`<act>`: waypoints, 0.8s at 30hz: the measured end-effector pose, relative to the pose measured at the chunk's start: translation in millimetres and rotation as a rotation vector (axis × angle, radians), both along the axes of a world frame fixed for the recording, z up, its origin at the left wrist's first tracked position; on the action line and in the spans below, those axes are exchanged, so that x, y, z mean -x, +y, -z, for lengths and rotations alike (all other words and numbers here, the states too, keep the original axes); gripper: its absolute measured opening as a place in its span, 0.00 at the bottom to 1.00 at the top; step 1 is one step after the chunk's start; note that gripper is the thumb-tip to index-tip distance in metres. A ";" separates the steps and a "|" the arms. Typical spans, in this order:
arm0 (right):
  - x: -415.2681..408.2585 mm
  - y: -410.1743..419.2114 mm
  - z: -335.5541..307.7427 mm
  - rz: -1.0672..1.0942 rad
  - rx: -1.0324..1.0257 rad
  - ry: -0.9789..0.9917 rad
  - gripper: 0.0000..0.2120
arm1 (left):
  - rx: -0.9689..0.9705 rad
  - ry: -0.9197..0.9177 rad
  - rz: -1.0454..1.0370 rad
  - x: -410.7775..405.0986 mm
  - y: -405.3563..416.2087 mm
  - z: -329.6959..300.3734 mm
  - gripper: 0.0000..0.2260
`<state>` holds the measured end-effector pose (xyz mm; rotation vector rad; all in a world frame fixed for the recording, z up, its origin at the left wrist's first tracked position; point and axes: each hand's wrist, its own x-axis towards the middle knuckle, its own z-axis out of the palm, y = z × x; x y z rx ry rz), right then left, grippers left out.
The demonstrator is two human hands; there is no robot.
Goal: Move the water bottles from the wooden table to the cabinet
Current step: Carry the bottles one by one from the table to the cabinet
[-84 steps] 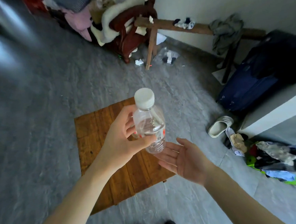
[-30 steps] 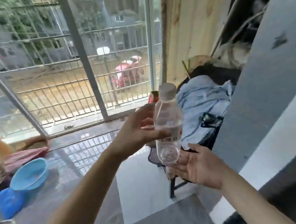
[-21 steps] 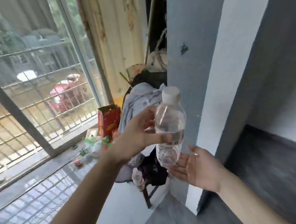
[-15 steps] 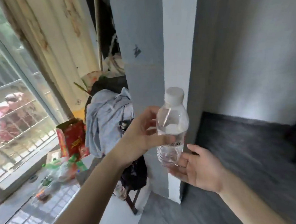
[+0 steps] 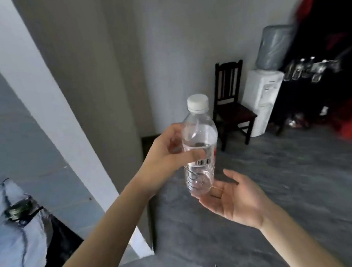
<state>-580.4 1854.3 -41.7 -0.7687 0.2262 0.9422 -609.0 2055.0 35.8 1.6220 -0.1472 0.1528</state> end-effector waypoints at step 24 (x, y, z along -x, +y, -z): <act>-179.6 -196.6 -11.6 0.426 -0.020 0.038 0.29 | -0.102 -0.099 0.414 -267.2 -213.7 -4.6 0.25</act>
